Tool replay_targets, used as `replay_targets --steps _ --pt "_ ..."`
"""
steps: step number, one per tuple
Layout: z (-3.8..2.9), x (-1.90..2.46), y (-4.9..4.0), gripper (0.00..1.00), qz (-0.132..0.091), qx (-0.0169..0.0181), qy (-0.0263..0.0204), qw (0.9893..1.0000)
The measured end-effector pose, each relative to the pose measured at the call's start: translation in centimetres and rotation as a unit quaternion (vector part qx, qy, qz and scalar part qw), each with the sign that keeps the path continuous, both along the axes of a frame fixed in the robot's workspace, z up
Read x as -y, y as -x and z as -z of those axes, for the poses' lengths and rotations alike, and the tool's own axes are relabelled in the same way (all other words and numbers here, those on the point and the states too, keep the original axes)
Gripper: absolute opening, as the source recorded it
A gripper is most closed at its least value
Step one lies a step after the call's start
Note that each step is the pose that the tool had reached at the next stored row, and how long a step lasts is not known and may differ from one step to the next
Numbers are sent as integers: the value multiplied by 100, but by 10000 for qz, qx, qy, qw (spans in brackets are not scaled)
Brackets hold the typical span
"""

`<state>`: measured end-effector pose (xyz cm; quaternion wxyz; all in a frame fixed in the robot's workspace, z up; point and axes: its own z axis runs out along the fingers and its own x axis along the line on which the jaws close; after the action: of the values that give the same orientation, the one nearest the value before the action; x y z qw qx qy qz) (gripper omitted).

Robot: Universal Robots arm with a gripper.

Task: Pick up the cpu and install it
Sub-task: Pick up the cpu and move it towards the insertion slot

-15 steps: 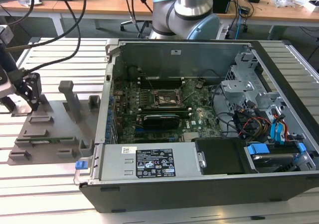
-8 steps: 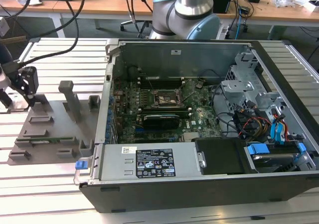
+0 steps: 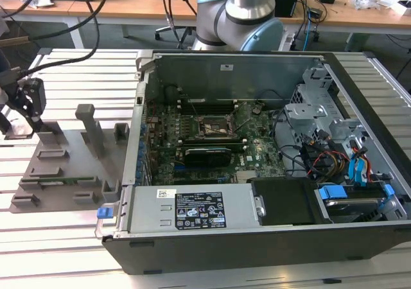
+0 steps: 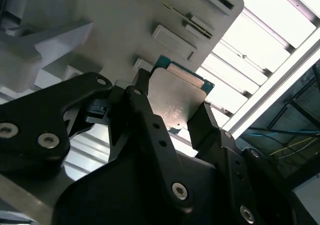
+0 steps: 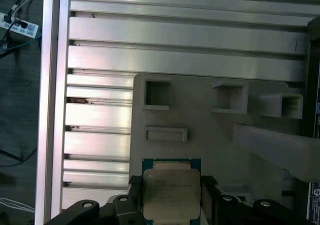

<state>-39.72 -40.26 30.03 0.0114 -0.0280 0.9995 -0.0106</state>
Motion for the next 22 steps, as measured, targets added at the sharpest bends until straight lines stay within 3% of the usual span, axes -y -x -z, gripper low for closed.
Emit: replay_targets --steps 3,13,22 --pt "-105 -1 0 55 0 0 0 10000" --pt "-283 -1 0 55 0 0 7 10000" --pt "-538 -1 0 55 0 1 26 10000"
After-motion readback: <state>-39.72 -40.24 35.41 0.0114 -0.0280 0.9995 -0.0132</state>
